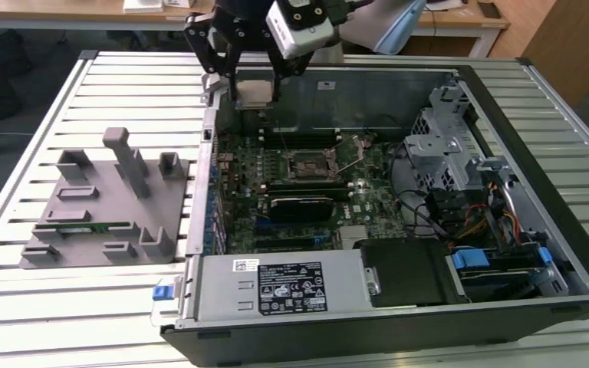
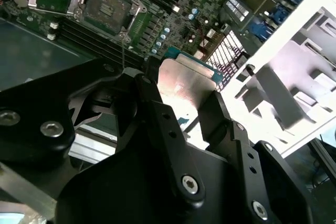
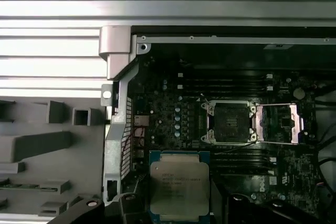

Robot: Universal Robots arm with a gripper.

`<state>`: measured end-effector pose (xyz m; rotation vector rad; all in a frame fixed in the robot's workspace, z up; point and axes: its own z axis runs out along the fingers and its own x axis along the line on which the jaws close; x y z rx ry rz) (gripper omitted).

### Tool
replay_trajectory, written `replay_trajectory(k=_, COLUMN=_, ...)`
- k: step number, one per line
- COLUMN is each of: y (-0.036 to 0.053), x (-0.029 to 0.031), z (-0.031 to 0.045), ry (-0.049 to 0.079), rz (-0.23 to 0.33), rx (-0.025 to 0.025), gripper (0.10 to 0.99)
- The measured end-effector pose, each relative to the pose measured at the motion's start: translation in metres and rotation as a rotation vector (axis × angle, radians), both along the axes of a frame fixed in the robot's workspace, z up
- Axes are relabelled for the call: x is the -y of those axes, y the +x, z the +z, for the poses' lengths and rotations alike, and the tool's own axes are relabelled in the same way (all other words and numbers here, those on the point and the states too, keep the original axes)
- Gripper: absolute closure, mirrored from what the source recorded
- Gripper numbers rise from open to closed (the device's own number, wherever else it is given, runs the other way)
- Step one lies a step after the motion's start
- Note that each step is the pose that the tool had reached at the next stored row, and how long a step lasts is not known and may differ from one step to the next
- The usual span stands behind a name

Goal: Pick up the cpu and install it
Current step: 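Pick up the cpu and move it towards the insertion slot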

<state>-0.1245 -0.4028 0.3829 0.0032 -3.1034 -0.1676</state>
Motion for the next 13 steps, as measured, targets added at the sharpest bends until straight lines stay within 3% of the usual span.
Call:
replay_trajectory(k=5, y=0.0116, x=-0.0004, z=-0.0008, ry=0.000, rz=0.000, rx=0.0000, gripper=0.545)
replay_trajectory(k=13, y=0.0379, x=-0.0045, z=-0.0023, ry=0.000, rz=0.000, rx=0.0000, gripper=0.545)
